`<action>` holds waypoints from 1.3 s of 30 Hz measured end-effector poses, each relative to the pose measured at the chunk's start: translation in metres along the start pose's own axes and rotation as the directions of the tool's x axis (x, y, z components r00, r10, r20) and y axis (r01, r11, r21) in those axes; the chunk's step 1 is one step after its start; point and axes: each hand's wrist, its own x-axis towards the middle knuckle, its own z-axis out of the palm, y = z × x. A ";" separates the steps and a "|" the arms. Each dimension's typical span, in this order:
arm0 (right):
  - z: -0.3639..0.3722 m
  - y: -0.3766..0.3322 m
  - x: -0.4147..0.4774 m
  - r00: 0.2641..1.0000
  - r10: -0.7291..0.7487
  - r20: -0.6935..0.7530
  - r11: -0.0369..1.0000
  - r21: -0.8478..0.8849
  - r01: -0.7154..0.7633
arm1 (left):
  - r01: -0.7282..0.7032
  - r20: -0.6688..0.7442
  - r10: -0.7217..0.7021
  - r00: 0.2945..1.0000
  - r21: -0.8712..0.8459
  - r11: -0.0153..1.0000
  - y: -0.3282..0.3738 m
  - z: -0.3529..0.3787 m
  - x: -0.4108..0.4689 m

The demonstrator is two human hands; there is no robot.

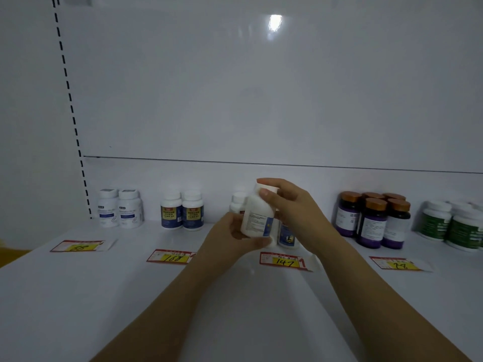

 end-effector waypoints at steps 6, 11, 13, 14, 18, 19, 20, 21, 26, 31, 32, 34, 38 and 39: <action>0.000 -0.002 -0.001 0.990 0.059 0.128 0.966 0.244 -0.089 | -0.012 0.013 0.013 1.000 -0.046 0.999 0.003 -0.002 -0.002; 0.003 0.000 -0.002 0.999 0.038 0.037 0.994 0.105 -0.041 | -0.044 -0.033 0.043 0.999 -0.020 0.999 0.005 0.001 -0.002; 0.001 0.000 -0.002 0.999 0.037 0.014 0.990 0.136 -0.039 | -0.010 0.000 0.010 1.000 -0.067 0.998 0.006 0.000 -0.002; 0.001 -0.001 -0.002 0.999 0.037 0.002 0.990 0.134 -0.037 | 0.011 0.021 -0.009 1.000 -0.085 0.996 0.007 -0.001 -0.002; 0.001 -0.002 -0.001 0.998 0.062 0.004 0.993 0.096 -0.062 | 0.178 0.186 -0.130 0.974 -0.268 0.947 0.008 -0.002 -0.002; 0.002 -0.002 -0.001 0.995 0.093 0.025 0.989 0.111 -0.095 | 0.230 0.250 -0.150 0.957 -0.328 0.917 0.009 -0.002 -0.002; 0.002 -0.002 -0.001 0.991 0.128 0.048 0.983 0.129 -0.134 | 0.274 0.301 -0.163 0.939 -0.373 0.886 0.010 -0.002 -0.003; 0.001 -0.003 -0.001 0.985 0.157 0.069 0.976 0.144 -0.165 | 0.308 0.340 -0.171 0.925 -0.406 0.860 0.010 -0.003 -0.003; 0.000 -0.004 -0.001 0.982 0.187 0.037 0.965 0.178 -0.190 | 0.345 0.395 -0.164 0.904 -0.446 0.826 0.009 -0.004 -0.003; -0.001 -0.004 -0.003 0.986 0.157 -0.058 0.981 0.121 -0.149 | 0.258 0.292 -0.153 0.944 -0.364 0.895 0.002 -0.005 0.001; 0.000 -0.005 -0.003 0.987 0.151 -0.062 0.982 0.122 -0.143 | 0.255 0.286 -0.151 0.946 -0.372 0.893 0.001 -0.005 0.001; 0.000 -0.006 -0.003 0.987 0.143 -0.071 0.984 0.114 -0.134 | 0.253 0.280 -0.150 0.948 -0.383 0.888 0.001 -0.005 0.002; 0.001 -0.006 -0.003 0.989 0.127 -0.081 0.991 0.064 -0.122 | 0.248 0.283 -0.143 0.948 -0.381 0.891 0.001 -0.004 0.002; 0.001 -0.005 -0.002 0.989 0.124 -0.084 0.991 0.054 -0.120 | 0.252 0.286 -0.146 0.947 -0.382 0.889 0.001 -0.004 0.002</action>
